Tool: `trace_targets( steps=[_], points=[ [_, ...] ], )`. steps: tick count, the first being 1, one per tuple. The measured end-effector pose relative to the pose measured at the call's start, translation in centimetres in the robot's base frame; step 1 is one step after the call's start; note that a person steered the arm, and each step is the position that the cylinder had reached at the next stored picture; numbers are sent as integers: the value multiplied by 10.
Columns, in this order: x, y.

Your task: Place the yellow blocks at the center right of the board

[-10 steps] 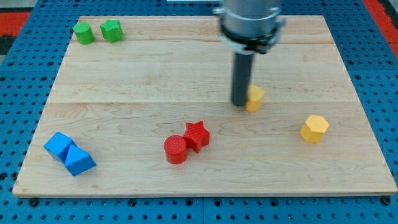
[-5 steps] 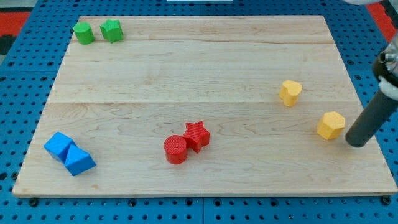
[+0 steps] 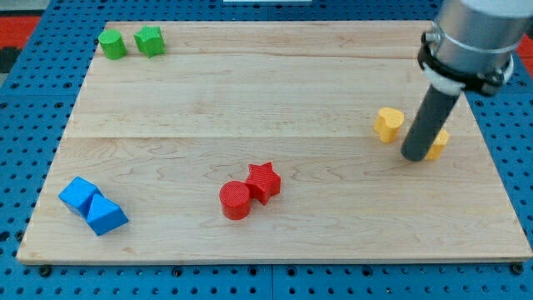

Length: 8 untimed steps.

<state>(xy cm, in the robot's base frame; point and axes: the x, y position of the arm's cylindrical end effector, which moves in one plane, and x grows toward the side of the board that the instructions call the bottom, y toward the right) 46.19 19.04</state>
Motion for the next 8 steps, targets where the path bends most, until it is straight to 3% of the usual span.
trace_targets(
  steps=[1, 2, 3, 4, 6, 7, 8],
  points=[
    [-38, -4],
    [2, -31],
    [39, 27],
    [34, 77],
    [-43, 21],
    [23, 57],
    [24, -23]
  ],
)
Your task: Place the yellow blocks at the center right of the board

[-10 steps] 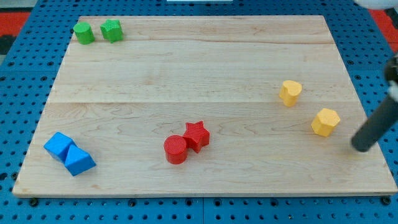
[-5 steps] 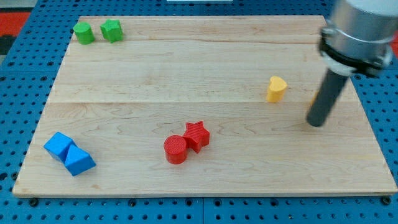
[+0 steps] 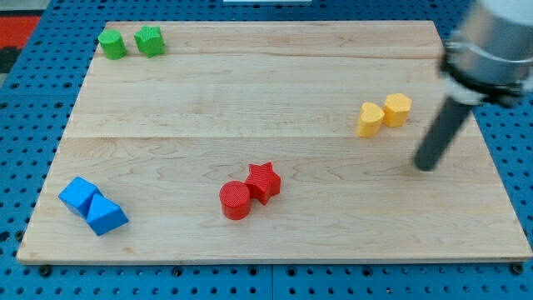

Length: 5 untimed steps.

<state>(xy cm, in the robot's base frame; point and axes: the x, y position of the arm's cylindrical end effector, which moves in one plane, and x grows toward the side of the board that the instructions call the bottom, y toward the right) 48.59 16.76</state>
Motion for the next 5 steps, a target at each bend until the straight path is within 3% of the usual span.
trace_targets(
  steps=[1, 3, 5],
  points=[
    [-45, -9],
    [-24, -34],
    [-45, -48]
  ],
)
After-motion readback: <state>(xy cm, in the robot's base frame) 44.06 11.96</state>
